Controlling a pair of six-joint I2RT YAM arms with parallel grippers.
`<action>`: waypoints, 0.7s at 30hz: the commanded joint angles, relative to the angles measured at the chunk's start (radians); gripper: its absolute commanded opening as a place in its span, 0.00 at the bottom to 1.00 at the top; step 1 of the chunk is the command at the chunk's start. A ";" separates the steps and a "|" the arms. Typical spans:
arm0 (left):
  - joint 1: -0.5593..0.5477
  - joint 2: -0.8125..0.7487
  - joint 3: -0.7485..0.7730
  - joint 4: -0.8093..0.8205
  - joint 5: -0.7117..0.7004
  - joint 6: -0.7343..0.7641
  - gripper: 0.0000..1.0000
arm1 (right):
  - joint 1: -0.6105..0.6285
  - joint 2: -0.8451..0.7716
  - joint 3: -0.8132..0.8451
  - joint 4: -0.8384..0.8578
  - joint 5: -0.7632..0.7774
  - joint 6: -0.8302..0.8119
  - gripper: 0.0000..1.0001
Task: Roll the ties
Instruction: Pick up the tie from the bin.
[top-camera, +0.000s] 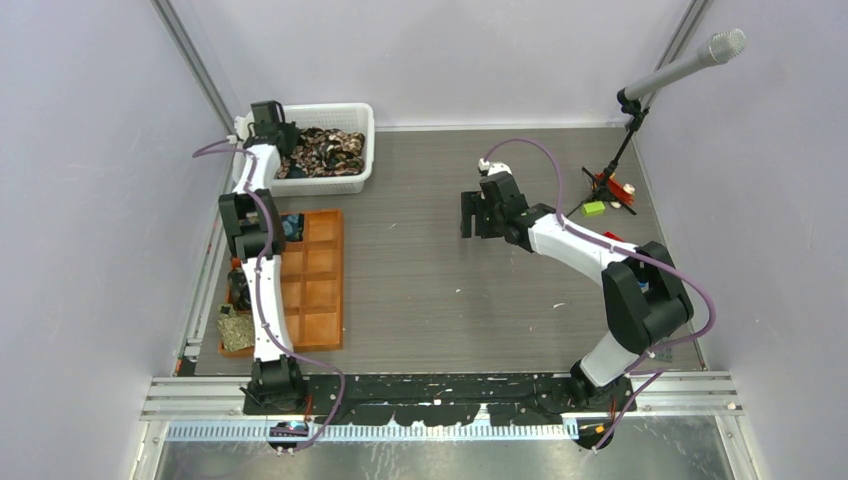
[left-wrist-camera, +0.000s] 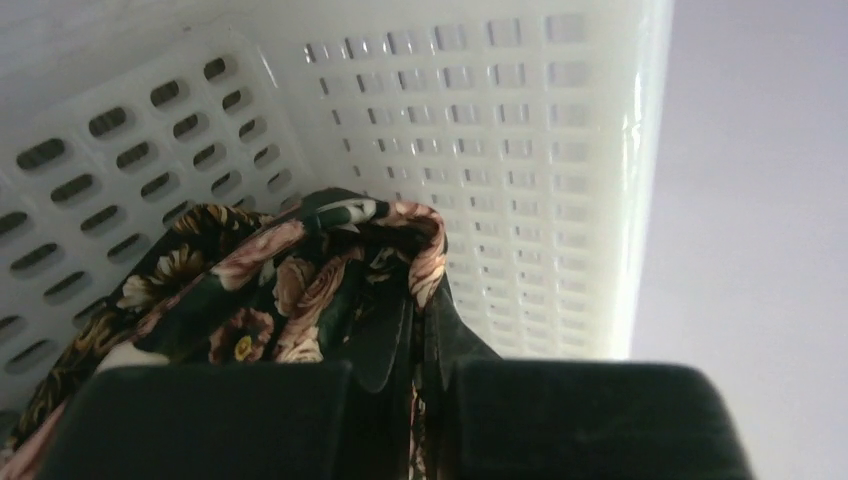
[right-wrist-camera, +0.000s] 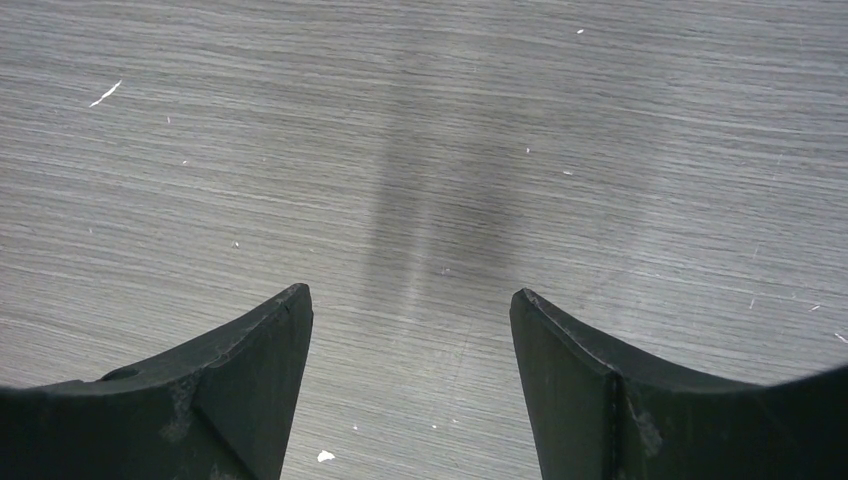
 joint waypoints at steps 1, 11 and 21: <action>0.005 -0.018 0.018 0.067 0.033 0.006 0.00 | -0.002 0.000 0.043 0.007 -0.003 -0.006 0.77; -0.013 -0.237 -0.012 0.122 0.146 0.068 0.00 | -0.003 -0.043 0.017 0.024 -0.011 -0.012 0.74; -0.130 -0.563 -0.107 -0.013 0.243 0.356 0.00 | 0.005 -0.309 0.142 -0.141 0.004 0.046 0.75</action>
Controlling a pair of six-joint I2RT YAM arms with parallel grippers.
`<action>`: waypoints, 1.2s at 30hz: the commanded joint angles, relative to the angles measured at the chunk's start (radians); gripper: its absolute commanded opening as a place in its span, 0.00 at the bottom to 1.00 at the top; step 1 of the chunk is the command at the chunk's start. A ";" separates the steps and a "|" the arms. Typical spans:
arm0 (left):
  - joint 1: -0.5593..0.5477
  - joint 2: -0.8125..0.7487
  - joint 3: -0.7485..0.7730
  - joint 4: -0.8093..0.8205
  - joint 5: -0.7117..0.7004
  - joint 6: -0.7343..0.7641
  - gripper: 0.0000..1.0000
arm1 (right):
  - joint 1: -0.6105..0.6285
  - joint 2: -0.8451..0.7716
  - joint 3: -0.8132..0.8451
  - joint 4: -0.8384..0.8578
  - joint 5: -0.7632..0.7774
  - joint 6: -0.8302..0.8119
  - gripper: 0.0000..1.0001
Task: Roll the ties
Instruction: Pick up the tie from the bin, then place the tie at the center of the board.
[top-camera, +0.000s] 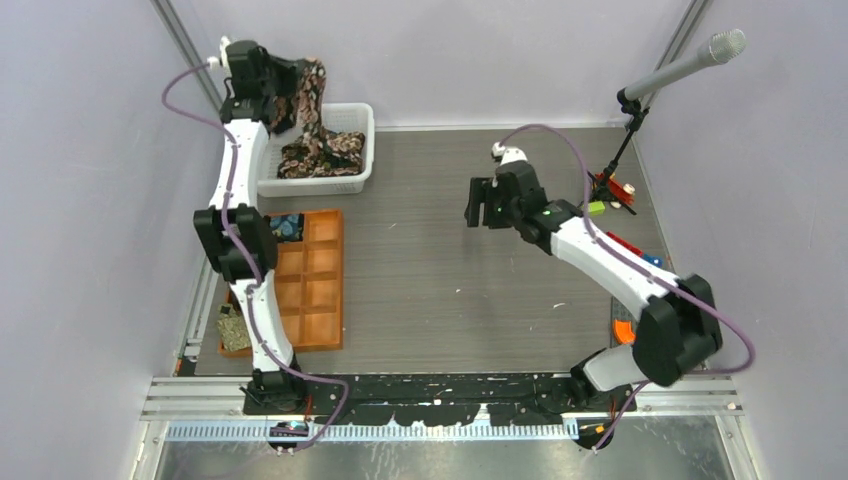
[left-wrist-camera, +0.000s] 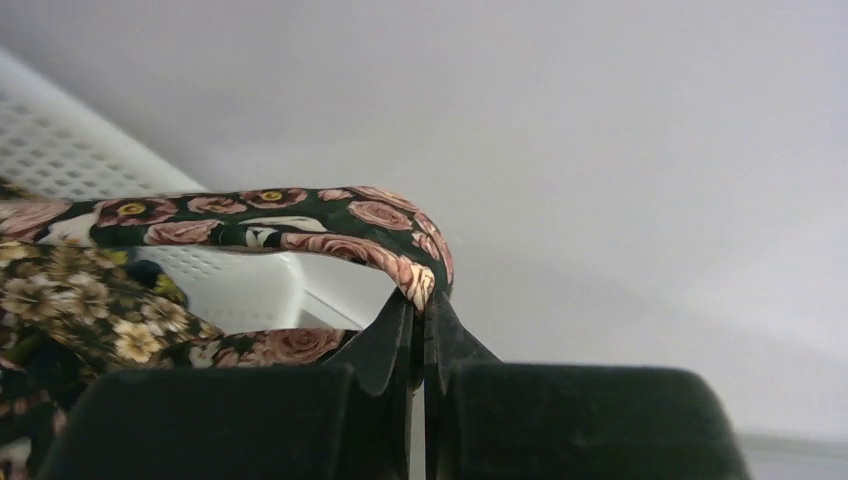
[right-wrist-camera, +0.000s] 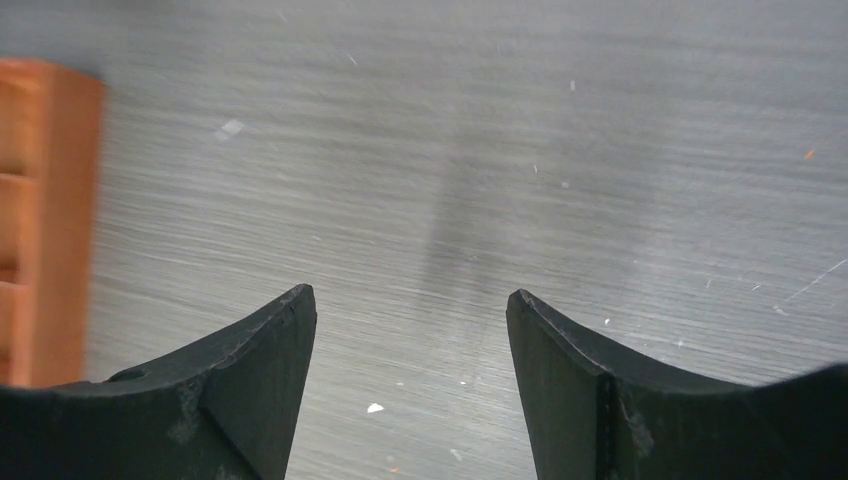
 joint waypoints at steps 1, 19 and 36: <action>-0.086 -0.190 -0.013 -0.061 0.065 0.202 0.00 | 0.004 -0.191 0.140 -0.082 0.032 0.036 0.75; -0.867 -0.509 -0.689 -0.190 -0.391 0.758 0.00 | 0.005 -0.607 0.167 -0.293 0.344 0.199 0.75; -1.227 -0.124 -0.565 -0.267 -0.447 0.661 0.00 | 0.004 -0.751 0.042 -0.356 0.485 0.318 0.74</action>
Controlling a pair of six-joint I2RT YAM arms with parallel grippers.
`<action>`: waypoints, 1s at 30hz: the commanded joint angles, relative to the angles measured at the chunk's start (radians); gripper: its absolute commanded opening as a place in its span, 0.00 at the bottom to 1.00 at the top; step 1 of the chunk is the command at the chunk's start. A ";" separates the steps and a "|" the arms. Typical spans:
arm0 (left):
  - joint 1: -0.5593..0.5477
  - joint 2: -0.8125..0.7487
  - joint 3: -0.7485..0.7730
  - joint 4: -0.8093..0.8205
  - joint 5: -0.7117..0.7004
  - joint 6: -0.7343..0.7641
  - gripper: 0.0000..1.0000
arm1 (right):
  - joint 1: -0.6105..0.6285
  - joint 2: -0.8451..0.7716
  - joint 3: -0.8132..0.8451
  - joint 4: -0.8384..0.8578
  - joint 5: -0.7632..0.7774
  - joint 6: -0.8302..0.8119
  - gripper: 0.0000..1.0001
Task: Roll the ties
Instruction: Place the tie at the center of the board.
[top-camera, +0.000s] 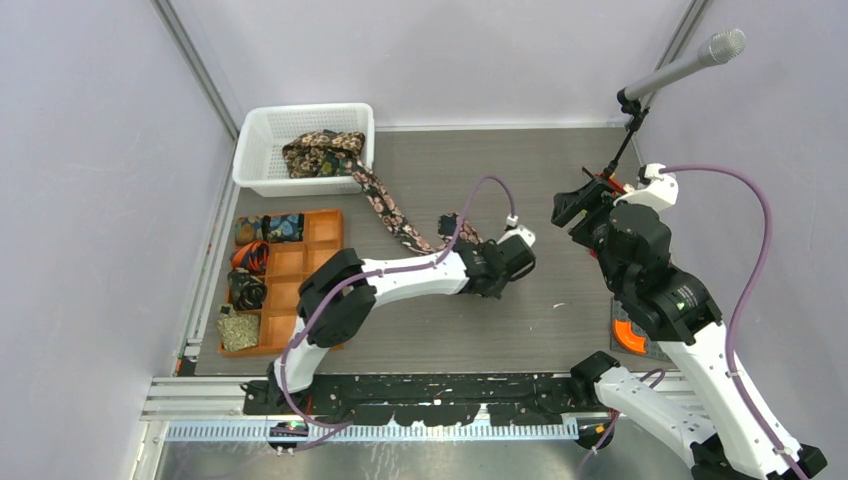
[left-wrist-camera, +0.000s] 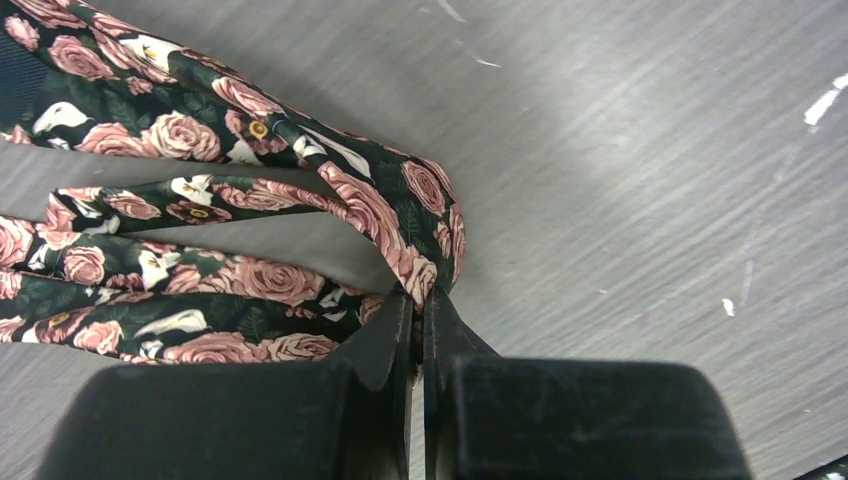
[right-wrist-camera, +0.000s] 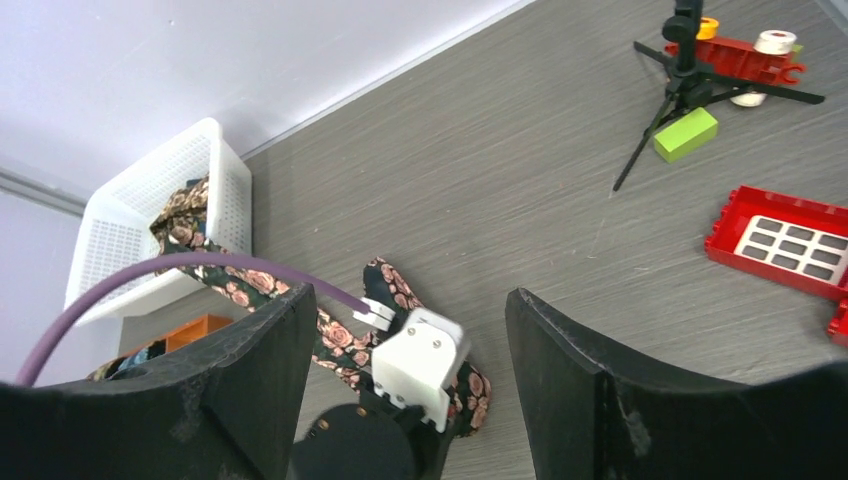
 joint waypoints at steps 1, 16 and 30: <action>-0.030 0.037 0.085 -0.024 0.004 -0.080 0.00 | 0.004 -0.028 -0.012 0.000 0.073 0.038 0.73; -0.068 -0.175 0.005 -0.105 0.097 -0.082 0.88 | 0.004 0.022 -0.079 -0.075 0.029 0.115 0.73; 0.323 -0.536 -0.295 -0.172 0.159 -0.052 0.94 | -0.003 0.584 0.117 -0.142 -0.406 -0.077 0.90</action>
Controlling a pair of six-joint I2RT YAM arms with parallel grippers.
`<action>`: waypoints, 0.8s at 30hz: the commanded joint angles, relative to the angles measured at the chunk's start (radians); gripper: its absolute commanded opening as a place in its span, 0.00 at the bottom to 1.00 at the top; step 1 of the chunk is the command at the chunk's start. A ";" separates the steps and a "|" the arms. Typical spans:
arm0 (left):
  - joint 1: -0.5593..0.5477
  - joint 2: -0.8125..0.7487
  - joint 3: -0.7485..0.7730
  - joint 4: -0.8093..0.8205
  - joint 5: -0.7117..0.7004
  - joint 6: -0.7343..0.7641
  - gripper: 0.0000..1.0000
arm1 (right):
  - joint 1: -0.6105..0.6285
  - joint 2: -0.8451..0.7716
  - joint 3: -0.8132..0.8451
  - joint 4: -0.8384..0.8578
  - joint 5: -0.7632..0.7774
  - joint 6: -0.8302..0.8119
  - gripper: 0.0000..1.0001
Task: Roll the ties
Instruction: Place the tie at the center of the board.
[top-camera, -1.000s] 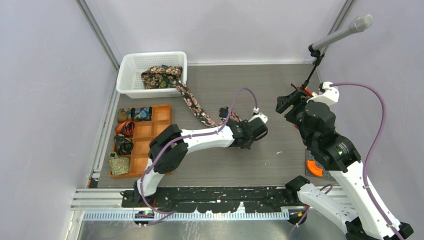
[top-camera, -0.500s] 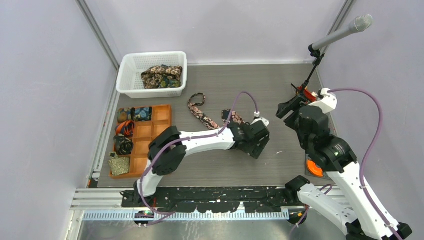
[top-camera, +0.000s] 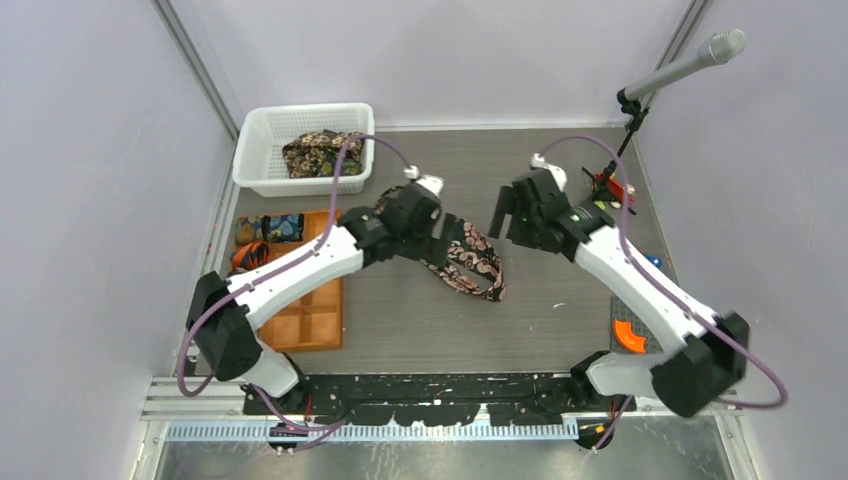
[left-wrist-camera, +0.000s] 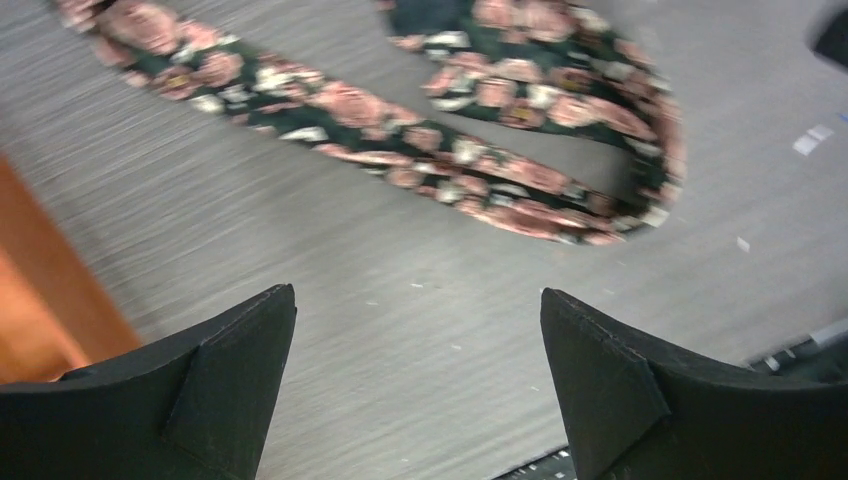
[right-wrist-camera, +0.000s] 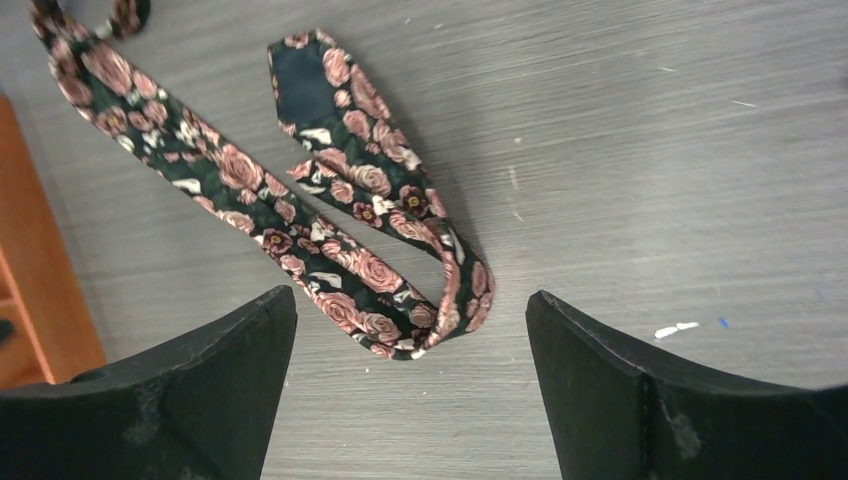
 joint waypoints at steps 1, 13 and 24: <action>0.186 -0.003 -0.059 -0.006 0.109 0.016 0.94 | -0.006 0.200 0.158 -0.055 -0.179 -0.130 0.91; 0.443 0.404 0.299 -0.109 0.191 0.187 0.96 | -0.058 0.658 0.476 -0.206 -0.270 -0.442 0.93; 0.536 0.649 0.508 -0.163 0.193 0.271 0.95 | -0.073 0.757 0.498 -0.229 -0.454 -0.611 0.92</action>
